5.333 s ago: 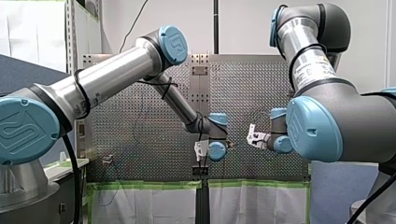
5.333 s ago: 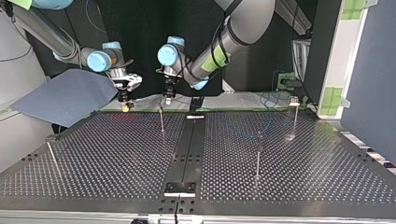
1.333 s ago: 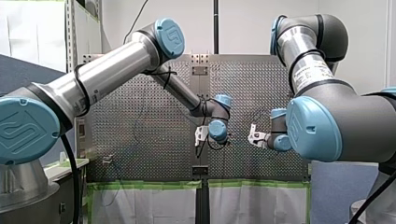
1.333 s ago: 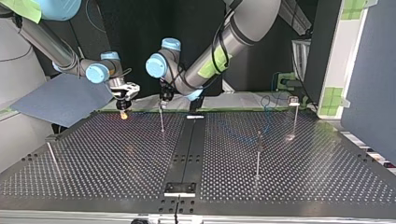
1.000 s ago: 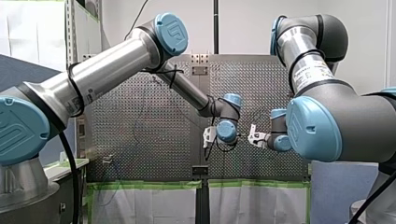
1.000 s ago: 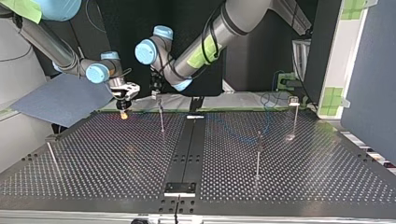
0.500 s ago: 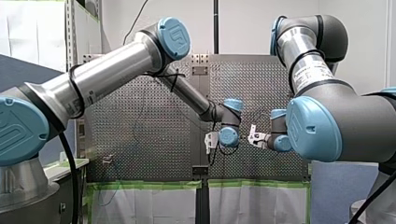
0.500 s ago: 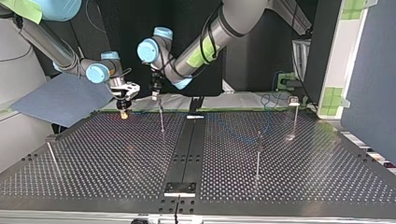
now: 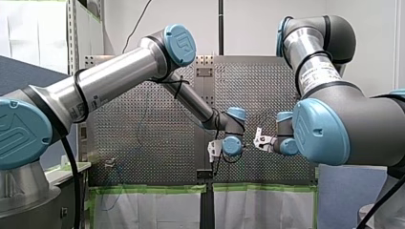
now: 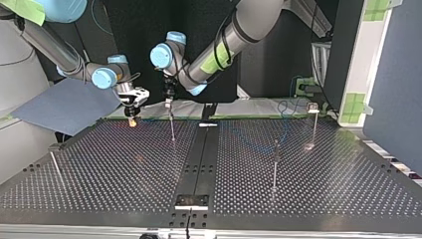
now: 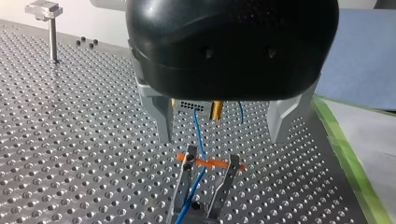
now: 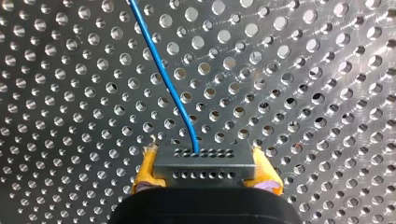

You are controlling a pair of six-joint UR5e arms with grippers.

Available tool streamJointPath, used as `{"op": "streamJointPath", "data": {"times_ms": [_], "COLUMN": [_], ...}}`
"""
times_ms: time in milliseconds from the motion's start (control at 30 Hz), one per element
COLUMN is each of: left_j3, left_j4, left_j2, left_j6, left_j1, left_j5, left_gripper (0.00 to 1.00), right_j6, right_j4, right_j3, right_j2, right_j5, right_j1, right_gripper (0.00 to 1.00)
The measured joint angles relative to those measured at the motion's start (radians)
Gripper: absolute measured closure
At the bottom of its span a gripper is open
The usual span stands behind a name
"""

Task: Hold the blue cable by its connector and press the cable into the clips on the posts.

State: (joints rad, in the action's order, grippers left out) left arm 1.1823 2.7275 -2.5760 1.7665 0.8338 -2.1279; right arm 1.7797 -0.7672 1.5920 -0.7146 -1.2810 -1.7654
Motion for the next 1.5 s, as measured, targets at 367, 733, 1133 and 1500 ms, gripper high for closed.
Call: {"op": "streamJointPath", "data": {"times_ms": [367,733,1133,1500], "left_j3": [0.0,0.0,0.0,0.0], "left_j4": [0.018,0.017,0.021,0.073], "left_j2": [-0.001,0.0,0.0,0.0], "left_j6": [-0.019,-0.018,-0.017,-0.006], "left_j1": [-0.006,-0.007,-0.006,-0.005], "left_j5": [-0.051,-0.056,-0.055,-0.055], "left_gripper": [0.0,0.0,0.0,0.0], "right_j6": [0.004,0.005,0.0,-0.005], "right_j4": [-0.002,-0.001,0.02,0.036], "right_j3": [0.0,0.0,0.0,0.0], "right_j2": [0.0,0.0,0.0,0.0], "right_j5": [0.0,0.0,-0.001,-0.004], "right_j1": [0.0,0.0,0.0,0.001], "right_gripper": [1.0,1.0,1.0,1.0]}}
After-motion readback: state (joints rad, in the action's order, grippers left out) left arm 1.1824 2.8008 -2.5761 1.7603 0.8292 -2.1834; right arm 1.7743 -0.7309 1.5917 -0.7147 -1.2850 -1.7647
